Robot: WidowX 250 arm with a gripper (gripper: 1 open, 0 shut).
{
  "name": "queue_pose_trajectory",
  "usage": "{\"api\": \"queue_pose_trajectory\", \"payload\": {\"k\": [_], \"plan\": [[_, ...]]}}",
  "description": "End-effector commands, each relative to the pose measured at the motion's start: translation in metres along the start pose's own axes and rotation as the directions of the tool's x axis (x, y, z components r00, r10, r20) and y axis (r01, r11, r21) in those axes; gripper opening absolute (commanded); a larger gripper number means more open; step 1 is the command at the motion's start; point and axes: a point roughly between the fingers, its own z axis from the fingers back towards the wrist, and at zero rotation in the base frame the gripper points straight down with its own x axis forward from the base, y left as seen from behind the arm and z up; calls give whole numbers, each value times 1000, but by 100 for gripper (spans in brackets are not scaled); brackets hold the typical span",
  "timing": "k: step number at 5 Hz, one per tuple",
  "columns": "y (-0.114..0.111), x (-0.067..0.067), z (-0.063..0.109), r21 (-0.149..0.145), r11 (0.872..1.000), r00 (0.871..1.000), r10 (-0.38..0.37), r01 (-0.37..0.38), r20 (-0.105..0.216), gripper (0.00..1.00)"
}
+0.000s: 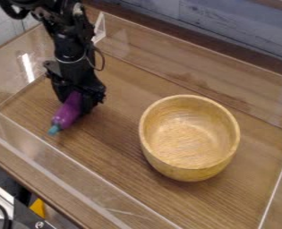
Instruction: Remove the purple eggplant from inside the brown bowl and put it on the table
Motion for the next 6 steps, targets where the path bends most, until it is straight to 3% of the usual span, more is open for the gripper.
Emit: {"api": "queue_pose_trajectory", "payload": {"k": [1,2,4,6], "plan": [[2,13,1,8,1000,1000,10,-10,22,0],[3,11,2,2,1000,1000,21,-21,6,100],[-6,15,2,-28,999,999,-34,34,-13,100],[-1,25,28,-54,995,996,-86,85,-19,100]]}}
